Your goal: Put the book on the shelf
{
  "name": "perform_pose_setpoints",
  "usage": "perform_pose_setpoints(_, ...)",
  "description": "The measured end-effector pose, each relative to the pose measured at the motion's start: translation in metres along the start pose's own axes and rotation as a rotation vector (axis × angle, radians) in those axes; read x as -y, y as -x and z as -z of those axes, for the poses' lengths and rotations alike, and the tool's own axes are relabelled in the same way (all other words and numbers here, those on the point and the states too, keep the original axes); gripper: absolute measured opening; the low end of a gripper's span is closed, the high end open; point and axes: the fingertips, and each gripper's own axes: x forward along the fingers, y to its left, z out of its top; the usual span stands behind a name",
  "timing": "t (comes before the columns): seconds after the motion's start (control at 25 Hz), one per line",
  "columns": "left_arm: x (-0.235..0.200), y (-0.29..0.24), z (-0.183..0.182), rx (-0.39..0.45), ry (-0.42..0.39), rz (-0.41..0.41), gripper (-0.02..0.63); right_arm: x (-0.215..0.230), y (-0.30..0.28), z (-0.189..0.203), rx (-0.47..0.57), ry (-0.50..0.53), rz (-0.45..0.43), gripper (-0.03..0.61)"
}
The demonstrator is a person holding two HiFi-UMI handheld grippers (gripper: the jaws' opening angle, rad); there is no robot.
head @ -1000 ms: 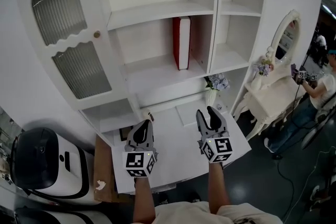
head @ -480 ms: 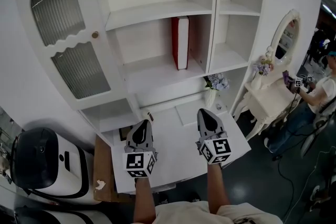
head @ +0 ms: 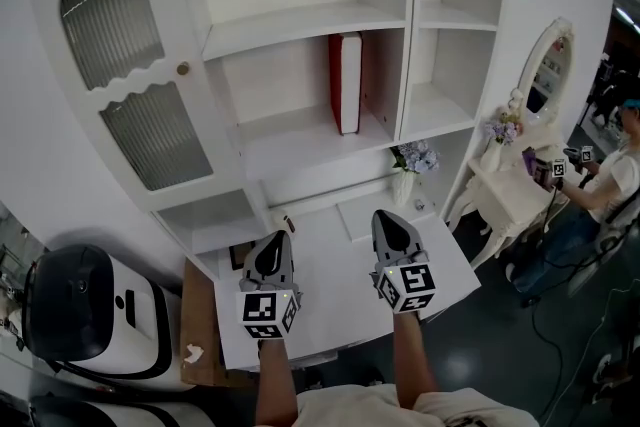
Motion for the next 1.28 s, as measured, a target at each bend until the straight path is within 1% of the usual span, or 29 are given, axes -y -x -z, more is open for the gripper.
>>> perform_pose_setpoints(0.12, -0.002, -0.002, 0.004, -0.017, -0.004, -0.019, 0.017, -0.004, -0.003, 0.005, -0.016, -0.015, -0.002, 0.025)
perform_pose_setpoints(0.28, -0.006, -0.003, 0.009, -0.033, -0.006, -0.051, 0.017, -0.016, -0.004, 0.010, -0.036, 0.006, -0.028, 0.025)
perform_pose_setpoints(0.48, -0.007, -0.002, 0.005, -0.008, -0.004, -0.033, 0.017, -0.022, -0.011, 0.006, -0.020, -0.001, -0.051, 0.025)
perform_pose_setpoints(0.6, -0.006, -0.002, 0.006, -0.010, -0.009, -0.017, 0.017, -0.025, -0.012, 0.005, -0.003, -0.019, -0.066, 0.025)
perform_pose_setpoints(0.76, -0.009, -0.002, 0.008, -0.017, -0.009, -0.015, 0.017, -0.030, -0.015, 0.008, -0.010, -0.018, -0.080, 0.025)
perform_pose_setpoints(1.08, -0.008, -0.007, 0.010, -0.022, -0.012, -0.010, 0.017, -0.024, -0.016, 0.009, -0.011, -0.012, -0.068, 0.025)
perform_pose_setpoints(1.28, -0.009, -0.009, 0.011, -0.023, -0.011, -0.011, 0.017, -0.019, -0.019, 0.009, -0.013, 0.020, -0.045, 0.025)
